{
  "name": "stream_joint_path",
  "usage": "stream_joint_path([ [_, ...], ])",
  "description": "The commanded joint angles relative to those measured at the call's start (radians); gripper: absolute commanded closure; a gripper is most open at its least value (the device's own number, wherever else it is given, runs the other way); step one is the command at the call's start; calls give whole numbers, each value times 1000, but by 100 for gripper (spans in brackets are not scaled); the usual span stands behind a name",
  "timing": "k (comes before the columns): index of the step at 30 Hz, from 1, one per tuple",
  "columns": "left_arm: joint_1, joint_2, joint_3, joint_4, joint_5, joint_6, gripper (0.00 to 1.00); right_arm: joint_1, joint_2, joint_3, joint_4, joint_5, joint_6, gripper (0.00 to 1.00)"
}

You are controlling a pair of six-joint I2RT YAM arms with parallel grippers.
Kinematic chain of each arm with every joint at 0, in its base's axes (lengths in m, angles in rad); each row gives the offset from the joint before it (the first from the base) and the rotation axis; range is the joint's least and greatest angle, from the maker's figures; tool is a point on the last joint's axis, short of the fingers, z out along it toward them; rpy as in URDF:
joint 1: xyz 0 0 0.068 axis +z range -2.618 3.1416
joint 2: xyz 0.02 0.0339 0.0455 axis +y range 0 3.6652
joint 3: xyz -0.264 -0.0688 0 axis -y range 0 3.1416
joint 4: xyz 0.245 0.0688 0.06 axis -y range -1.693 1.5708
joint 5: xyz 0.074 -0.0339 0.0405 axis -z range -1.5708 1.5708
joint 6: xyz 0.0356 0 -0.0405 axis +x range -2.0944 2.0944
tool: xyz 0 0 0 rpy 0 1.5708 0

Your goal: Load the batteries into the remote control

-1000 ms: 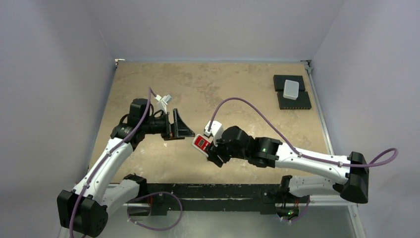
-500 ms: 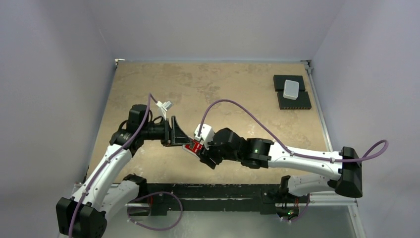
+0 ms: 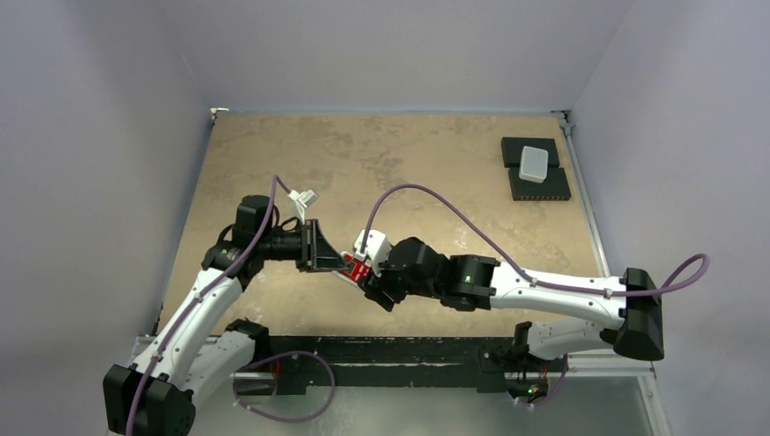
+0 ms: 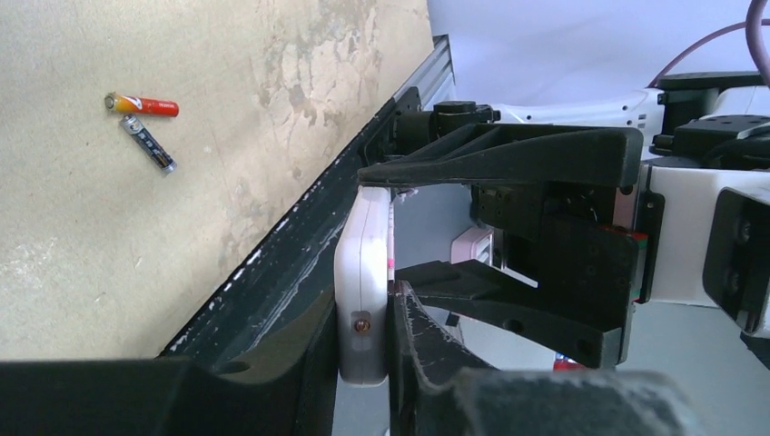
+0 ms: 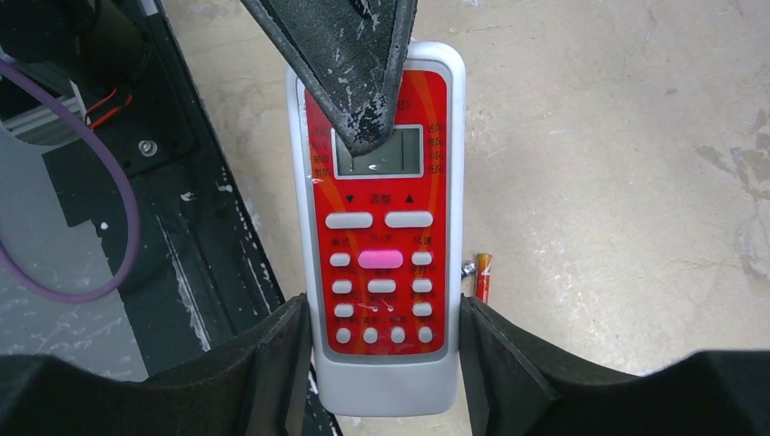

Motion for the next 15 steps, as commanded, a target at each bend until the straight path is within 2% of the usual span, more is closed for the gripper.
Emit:
stream_joint_path([
  [1, 5, -7, -12, 46, 27, -8, 91, 10, -1, 46, 42, 12, -8, 100],
  [2, 5, -7, -14, 48, 27, -10, 99, 10, 0, 46, 43, 10, -7, 99],
  [6, 4, -13, -20, 62, 28, -22, 100, 10, 3, 47, 34, 8, -2, 91],
  [11, 6, -36, -37, 101, 29, -68, 100, 10, -18, 28, 36, 26, 3, 58],
  [15, 6, -48, -52, 122, 30, -89, 100, 10, -46, 6, 36, 12, 18, 40],
])
